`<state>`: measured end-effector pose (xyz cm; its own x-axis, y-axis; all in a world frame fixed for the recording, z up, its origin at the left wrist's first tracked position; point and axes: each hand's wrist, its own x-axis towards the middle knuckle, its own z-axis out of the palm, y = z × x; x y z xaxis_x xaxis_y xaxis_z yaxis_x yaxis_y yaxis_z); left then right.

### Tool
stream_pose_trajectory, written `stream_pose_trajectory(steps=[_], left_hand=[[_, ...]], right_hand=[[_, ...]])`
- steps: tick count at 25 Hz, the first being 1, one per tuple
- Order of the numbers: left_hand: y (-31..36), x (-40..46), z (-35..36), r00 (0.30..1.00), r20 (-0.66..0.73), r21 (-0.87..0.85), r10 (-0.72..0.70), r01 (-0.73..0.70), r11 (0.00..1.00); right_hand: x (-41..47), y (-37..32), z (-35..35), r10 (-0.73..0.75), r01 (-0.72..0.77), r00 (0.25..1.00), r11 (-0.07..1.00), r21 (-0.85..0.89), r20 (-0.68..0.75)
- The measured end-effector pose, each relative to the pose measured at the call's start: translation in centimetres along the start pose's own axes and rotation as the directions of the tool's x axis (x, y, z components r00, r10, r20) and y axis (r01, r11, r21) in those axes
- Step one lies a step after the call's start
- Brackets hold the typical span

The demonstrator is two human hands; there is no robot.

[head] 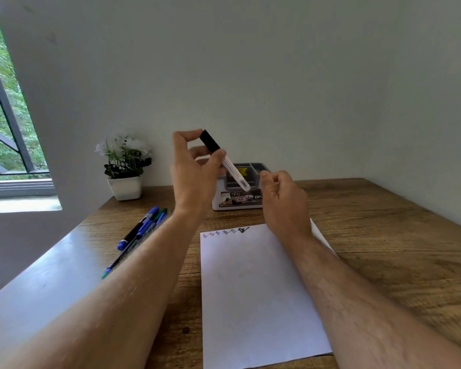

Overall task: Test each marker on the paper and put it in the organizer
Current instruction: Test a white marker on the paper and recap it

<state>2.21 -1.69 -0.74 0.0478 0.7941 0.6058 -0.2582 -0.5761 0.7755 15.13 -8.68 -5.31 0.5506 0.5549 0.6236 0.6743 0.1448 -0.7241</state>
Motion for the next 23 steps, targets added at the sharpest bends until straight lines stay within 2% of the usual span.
stream_pose_trajectory(steps=[4,8,15,20,23], left_hand=[[0.8,2.8,0.8,0.982,-0.051,0.144,0.183,-0.174,0.974],[0.7,6.1,2.2,0.967,0.012,0.321,0.253,-0.244,0.915],[-1.6,9.1,4.8,0.990,0.112,0.545,0.088,-0.136,0.827],[-2.8,10.2,5.4,0.980,0.198,0.747,-0.003,-0.149,0.648],[-3.6,10.4,5.4,0.975,0.219,0.854,-0.028,-0.178,0.488]], right_hand=[[0.0,0.3,0.4,-0.045,0.047,0.998,0.998,-0.035,0.050],[0.1,0.4,0.7,-0.057,0.064,0.995,0.995,-0.078,0.086],[0.1,0.6,1.0,-0.058,0.066,0.994,0.994,-0.089,0.090],[0.2,0.7,1.1,-0.070,0.079,0.993,0.992,-0.093,0.097],[0.2,0.7,1.3,-0.069,0.078,0.993,0.992,-0.098,0.097]])
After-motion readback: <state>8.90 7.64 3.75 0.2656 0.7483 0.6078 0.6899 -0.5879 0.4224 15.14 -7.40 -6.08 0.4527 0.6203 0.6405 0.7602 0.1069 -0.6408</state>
